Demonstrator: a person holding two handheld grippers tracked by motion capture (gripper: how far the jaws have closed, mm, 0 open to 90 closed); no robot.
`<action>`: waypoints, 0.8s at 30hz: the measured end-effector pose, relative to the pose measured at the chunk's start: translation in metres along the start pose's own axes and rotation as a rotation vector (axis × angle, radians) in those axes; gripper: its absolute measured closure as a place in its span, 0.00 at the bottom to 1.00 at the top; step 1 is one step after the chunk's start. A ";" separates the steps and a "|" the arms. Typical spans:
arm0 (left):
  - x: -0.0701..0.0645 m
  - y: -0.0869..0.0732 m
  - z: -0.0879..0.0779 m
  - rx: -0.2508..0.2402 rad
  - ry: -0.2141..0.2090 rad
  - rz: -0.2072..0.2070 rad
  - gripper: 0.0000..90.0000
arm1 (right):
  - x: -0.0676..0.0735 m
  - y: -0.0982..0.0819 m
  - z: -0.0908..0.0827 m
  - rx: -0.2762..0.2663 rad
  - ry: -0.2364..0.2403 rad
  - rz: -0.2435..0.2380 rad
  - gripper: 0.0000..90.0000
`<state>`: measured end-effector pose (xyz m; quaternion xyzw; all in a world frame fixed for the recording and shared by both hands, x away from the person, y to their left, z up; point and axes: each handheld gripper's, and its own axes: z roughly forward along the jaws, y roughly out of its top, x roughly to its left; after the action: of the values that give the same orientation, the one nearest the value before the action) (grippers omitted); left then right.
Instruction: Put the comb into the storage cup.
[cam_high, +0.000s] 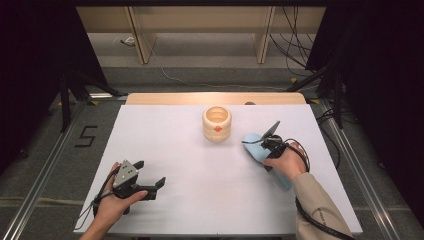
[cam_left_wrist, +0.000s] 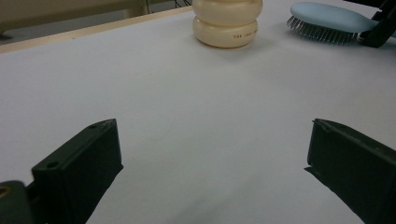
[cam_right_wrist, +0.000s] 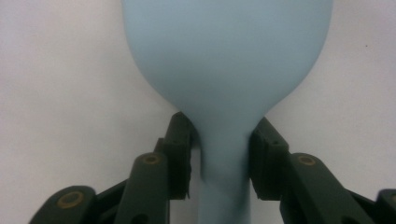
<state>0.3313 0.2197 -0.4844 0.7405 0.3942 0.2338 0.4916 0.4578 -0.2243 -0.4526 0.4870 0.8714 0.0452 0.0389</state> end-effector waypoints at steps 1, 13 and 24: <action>0.000 0.000 0.000 0.000 0.000 -0.001 0.03 | 0.000 0.000 0.000 0.001 0.000 0.003 0.75; 0.000 0.000 0.000 0.000 0.001 -0.001 0.03 | 0.000 0.000 0.000 0.008 0.006 0.020 0.77; 0.000 0.000 0.000 0.000 0.000 -0.001 0.03 | -0.003 -0.002 0.000 -0.002 0.028 0.035 0.78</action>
<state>0.3312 0.2202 -0.4843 0.7402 0.3946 0.2335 0.4918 0.4578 -0.2275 -0.4527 0.5014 0.8631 0.0536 0.0264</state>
